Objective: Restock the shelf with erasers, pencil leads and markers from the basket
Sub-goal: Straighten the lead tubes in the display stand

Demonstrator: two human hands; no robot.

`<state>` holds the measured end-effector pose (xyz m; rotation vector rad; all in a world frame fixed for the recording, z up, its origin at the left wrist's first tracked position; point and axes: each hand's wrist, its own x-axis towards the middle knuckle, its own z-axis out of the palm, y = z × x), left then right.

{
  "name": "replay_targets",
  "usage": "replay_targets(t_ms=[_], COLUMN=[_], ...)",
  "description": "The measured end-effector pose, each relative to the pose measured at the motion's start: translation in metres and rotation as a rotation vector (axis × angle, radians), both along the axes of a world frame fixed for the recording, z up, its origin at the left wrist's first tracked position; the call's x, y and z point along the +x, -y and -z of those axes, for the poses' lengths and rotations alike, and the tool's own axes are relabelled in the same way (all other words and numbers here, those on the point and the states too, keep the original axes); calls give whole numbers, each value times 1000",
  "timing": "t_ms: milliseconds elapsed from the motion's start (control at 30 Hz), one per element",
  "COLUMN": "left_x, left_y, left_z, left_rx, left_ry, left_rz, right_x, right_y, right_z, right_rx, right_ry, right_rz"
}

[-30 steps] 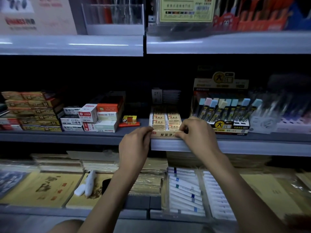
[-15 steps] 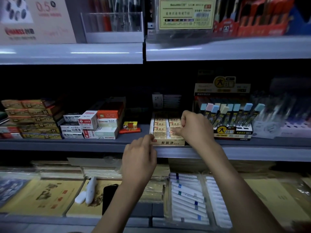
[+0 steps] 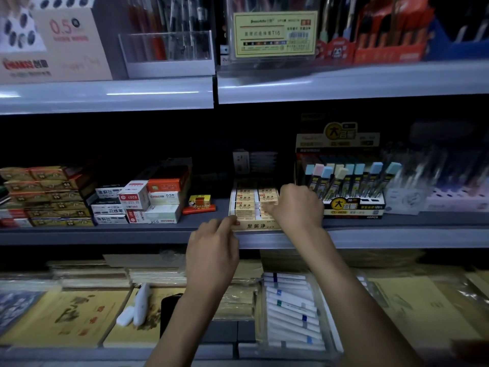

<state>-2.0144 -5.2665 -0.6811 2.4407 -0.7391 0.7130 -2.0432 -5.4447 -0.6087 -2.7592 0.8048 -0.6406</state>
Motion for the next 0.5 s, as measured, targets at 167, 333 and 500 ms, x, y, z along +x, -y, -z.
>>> replay_targets(t_ms=[167, 333, 500], left_x=[-16, -42, -64], left_y=[2, 17, 29], left_z=[-5, -18, -22], left_rx=[-14, -19, -31], left_ry=[59, 68, 95], left_rz=[25, 121, 222], right_x=[-39, -65, -87], right_y=[3, 18, 39], right_z=[-1, -3, 2], right_rx=[-48, -102, -108], right_ry=[52, 219, 278], right_rz=[-99, -267, -307])
